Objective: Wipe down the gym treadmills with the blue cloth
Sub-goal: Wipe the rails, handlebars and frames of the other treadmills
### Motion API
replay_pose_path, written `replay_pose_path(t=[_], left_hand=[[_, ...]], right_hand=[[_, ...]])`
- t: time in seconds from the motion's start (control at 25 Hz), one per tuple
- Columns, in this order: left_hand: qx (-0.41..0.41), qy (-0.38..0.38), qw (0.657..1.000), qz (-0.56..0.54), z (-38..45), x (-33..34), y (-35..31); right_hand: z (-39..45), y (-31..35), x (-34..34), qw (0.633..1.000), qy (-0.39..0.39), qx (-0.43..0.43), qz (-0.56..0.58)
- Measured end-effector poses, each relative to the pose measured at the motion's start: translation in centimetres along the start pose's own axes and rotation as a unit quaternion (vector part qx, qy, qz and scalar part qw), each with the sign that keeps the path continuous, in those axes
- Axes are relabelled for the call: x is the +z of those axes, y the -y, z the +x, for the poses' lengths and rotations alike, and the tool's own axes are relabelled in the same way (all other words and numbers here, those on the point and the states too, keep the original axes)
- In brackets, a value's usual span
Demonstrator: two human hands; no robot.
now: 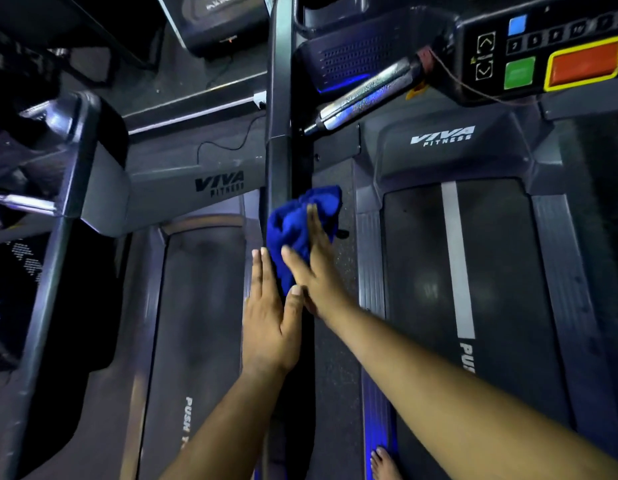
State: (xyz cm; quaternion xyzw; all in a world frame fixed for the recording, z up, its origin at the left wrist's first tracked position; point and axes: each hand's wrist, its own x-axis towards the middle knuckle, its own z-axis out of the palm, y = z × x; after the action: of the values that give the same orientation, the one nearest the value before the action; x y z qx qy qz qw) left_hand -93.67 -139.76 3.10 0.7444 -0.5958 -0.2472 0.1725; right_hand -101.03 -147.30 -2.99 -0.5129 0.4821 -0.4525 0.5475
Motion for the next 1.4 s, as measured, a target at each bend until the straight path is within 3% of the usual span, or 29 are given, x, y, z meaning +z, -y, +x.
replay_pose_path(t=[0.08, 0.2, 0.28, 0.32, 0.4, 0.48, 0.56, 0.68, 0.72, 0.8, 0.88, 0.96, 1.04, 1.12, 1.2, 1.32, 1.4], left_hand=[[-0.014, 0.001, 1.0, 0.01, 0.2, 0.0, 0.0], [-0.016, 0.0, 0.999, 0.028, 0.3, 0.0, -0.3], [-0.014, -0.001, 0.999, 0.039, 0.2, 0.0, -0.5], [-0.016, 0.001, 0.999, 0.041, 0.1, 0.0, -0.6], [-0.019, 0.002, 0.999, 0.041, 0.1, -0.1, -0.9], [-0.017, -0.001, 0.999, 0.039, 0.0, -0.2, -0.8], [-0.022, -0.001, 0.999, 0.031, 0.1, -0.2, -0.6], [-0.018, -0.001, 0.999, 0.03, 0.1, 0.0, -0.4], [-0.015, -0.001, 0.999, 0.033, 0.1, 0.0, -0.4], [-0.014, -0.002, 0.999, 0.033, 0.1, -0.1, -0.5], [-0.014, -0.003, 1.0, 0.026, 0.0, -0.1, -0.5], [-0.014, -0.003, 1.0, 0.018, 0.2, -0.1, -0.4], [-0.013, -0.002, 1.0, 0.017, 0.2, -0.1, -0.4], [-0.023, 0.002, 1.0, 0.017, 0.0, -0.1, -0.5], [-0.032, 0.001, 0.999, 0.004, -0.1, 0.0, -0.5], [-0.019, -0.018, 0.999, -0.038, -0.1, -0.1, -0.5], [-0.011, -0.021, 0.998, -0.052, 0.0, -0.1, -0.3]], right_hand=[[0.4, 0.2, 0.3, 0.999, 0.001, -0.04, -0.029], [8.4, 2.3, -0.2, 0.994, -0.011, -0.066, -0.09], [12.1, 1.4, -1.7, 0.994, -0.005, -0.09, -0.06], [12.4, -0.1, -2.0, 0.997, -0.005, -0.072, -0.018], [10.3, -1.1, -2.0, 0.994, -0.023, 0.073, 0.079], [7.2, -0.1, -0.7, 0.988, -0.031, 0.13, 0.078], [6.0, 1.4, 0.3, 1.0, -0.02, -0.003, -0.006], [10.0, 1.8, -0.8, 0.98, -0.031, -0.167, -0.1], [11.0, 1.2, -1.2, 0.984, -0.036, -0.152, -0.085], [10.3, 0.9, -1.6, 0.999, -0.038, -0.02, -0.009], [6.9, 1.1, -1.0, 0.998, -0.031, 0.02, -0.041], [6.1, 1.8, -0.8, 0.982, 0.026, -0.085, -0.165], [10.2, 3.6, -1.7, 0.924, 0.049, -0.189, -0.328], [13.5, 5.0, -2.1, 0.896, 0.045, -0.178, -0.405], [11.8, 4.2, -2.1, 0.925, 0.022, -0.177, -0.335], [2.7, 1.1, -1.8, 0.948, 0.058, -0.223, -0.218], [3.6, -0.1, -2.2, 0.957, 0.063, -0.222, -0.175]])
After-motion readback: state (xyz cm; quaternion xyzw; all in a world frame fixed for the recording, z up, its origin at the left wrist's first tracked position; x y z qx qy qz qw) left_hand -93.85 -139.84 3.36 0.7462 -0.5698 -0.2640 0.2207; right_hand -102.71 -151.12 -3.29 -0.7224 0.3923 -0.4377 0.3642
